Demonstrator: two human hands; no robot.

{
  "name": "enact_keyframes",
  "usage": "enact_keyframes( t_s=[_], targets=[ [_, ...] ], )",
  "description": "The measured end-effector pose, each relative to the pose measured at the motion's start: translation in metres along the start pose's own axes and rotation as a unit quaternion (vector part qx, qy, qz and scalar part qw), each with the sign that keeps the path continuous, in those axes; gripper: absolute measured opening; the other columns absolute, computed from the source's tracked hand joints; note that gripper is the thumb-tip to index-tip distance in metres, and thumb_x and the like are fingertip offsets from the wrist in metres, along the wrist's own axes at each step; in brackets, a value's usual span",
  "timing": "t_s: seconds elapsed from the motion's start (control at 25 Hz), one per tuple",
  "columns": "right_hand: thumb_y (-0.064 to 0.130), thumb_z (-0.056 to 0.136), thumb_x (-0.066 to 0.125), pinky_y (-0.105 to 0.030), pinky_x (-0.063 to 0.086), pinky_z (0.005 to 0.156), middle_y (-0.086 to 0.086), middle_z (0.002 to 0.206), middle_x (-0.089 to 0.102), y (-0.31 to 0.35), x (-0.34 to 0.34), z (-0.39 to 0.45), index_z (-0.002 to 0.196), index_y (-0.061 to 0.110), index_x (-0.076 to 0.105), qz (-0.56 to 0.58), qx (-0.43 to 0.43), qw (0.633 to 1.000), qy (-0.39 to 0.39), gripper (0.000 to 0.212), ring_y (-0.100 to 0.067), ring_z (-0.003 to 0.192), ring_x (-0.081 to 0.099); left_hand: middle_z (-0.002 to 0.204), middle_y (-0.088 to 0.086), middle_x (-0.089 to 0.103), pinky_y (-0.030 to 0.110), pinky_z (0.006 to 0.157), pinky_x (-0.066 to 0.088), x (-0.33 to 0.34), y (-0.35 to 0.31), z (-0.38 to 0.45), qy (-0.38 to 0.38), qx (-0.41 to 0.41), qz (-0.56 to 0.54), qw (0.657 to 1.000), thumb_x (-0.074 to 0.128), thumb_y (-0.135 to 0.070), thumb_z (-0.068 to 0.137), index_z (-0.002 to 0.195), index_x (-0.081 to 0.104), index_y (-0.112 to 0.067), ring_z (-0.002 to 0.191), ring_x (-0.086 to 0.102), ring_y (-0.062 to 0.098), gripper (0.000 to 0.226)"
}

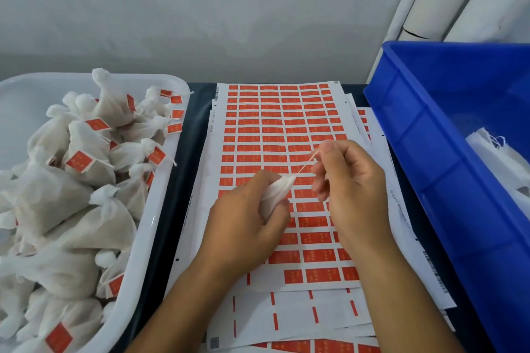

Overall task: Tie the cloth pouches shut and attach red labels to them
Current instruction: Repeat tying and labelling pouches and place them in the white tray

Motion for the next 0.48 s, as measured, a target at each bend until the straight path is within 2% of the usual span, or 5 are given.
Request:
enact_keyframes(
  t_s=[0.04, 0.16, 0.28, 0.4, 0.48],
  targets=[
    [0.047, 0.103, 0.049, -0.017, 0.056, 0.06, 0.007, 0.075, 0.07, 0.0003, 0.0054, -0.0006, 0.088, 0.03, 0.065, 0.007, 0.006, 1.0, 0.022, 0.027, -0.012, 0.063, 0.068, 0.087, -0.038, 0.057, 0.005, 0.057, 0.047, 0.0006, -0.001, -0.0003, -0.004, 0.009, 0.008, 1.0, 0.051, -0.068, 0.087, 0.105, 0.045, -0.058, 0.093, 0.059, -0.015, 0.021],
    [0.051, 0.1, 0.046, -0.022, 0.058, 0.059, 0.006, 0.086, 0.075, 0.0002, 0.0151, -0.0017, 0.096, 0.027, 0.064, 0.034, 0.024, 0.997, 0.07, 0.03, -0.018, 0.066, 0.073, 0.084, -0.032, 0.059, 0.008, 0.061, 0.044, 0.0008, 0.001, 0.0004, -0.02, 0.015, 0.018, 1.0, 0.04, -0.077, 0.089, 0.102, 0.051, -0.049, 0.089, 0.061, -0.008, 0.032],
    [0.043, 0.103, 0.049, -0.02, 0.058, 0.061, 0.004, 0.083, 0.075, -0.0029, 0.0095, 0.0003, 0.094, 0.023, 0.066, 0.069, 0.044, 0.996, 0.041, 0.028, -0.019, 0.07, 0.075, 0.088, -0.033, 0.058, 0.013, 0.065, 0.051, 0.0016, -0.0002, 0.0012, -0.018, 0.02, 0.05, 0.998, 0.033, -0.079, 0.086, 0.107, 0.052, -0.049, 0.073, 0.063, -0.001, 0.041],
    [0.038, 0.105, 0.049, -0.021, 0.059, 0.064, 0.002, 0.081, 0.075, -0.0038, 0.0071, 0.0009, 0.092, 0.022, 0.068, 0.085, 0.052, 0.994, 0.043, 0.027, -0.02, 0.073, 0.076, 0.101, -0.036, 0.055, 0.012, 0.074, 0.053, -0.0013, -0.0052, 0.0004, -0.034, 0.019, 0.04, 0.998, 0.046, -0.078, 0.086, 0.125, 0.047, -0.053, 0.083, 0.062, -0.006, 0.046],
    [0.038, 0.104, 0.05, -0.022, 0.059, 0.064, 0.001, 0.081, 0.074, 0.0018, 0.0083, 0.0, 0.092, 0.021, 0.067, 0.083, 0.028, 0.994, 0.063, 0.028, -0.021, 0.073, 0.076, 0.107, -0.037, 0.055, 0.008, 0.074, 0.049, -0.0064, -0.0079, -0.0011, -0.062, 0.002, 0.004, 0.998, 0.052, -0.074, 0.084, 0.125, 0.043, -0.055, 0.093, 0.062, -0.005, 0.046]
  ],
)
Point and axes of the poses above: each hand's wrist, its own z-axis towards the middle knuckle, its own x-axis out of the palm, y = z × x, the point moved 6 cm from there along z, towards the middle knuckle
